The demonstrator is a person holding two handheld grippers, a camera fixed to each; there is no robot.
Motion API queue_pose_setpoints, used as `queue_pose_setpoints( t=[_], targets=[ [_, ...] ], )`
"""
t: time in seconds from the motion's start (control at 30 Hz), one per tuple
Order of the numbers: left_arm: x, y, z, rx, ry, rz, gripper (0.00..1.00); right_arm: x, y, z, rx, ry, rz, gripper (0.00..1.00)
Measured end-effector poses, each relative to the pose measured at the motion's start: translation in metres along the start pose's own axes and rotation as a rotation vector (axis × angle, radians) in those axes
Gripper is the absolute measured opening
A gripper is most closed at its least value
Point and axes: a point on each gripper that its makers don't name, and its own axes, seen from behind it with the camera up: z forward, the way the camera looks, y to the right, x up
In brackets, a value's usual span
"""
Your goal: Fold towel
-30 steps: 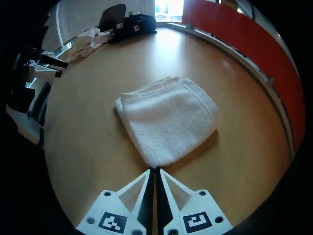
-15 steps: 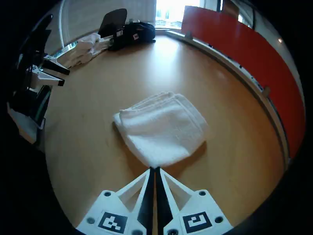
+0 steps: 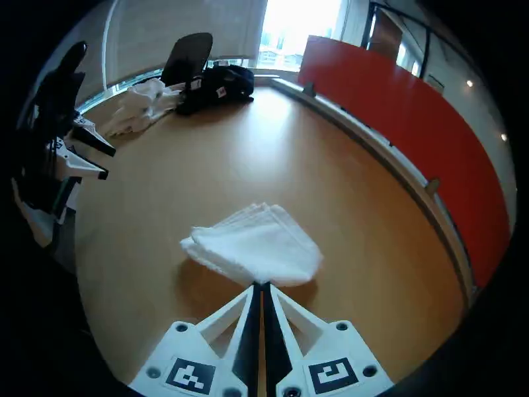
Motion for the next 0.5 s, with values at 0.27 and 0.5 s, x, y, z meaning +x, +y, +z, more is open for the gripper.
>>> queue_pose_setpoints(
  t=[0.27, 0.5],
  targets=[
    [0.009, -0.004, 0.001, 0.010, 0.016, 0.027, 0.95, 0.032, 0.014, -0.022, -0.028, 0.062, 0.008, 0.02],
    [0.012, -0.006, 0.002, 0.021, 0.029, 0.035, 0.95, 0.043, 0.024, -0.042, -0.045, 0.086, 0.008, 0.02]
  ],
)
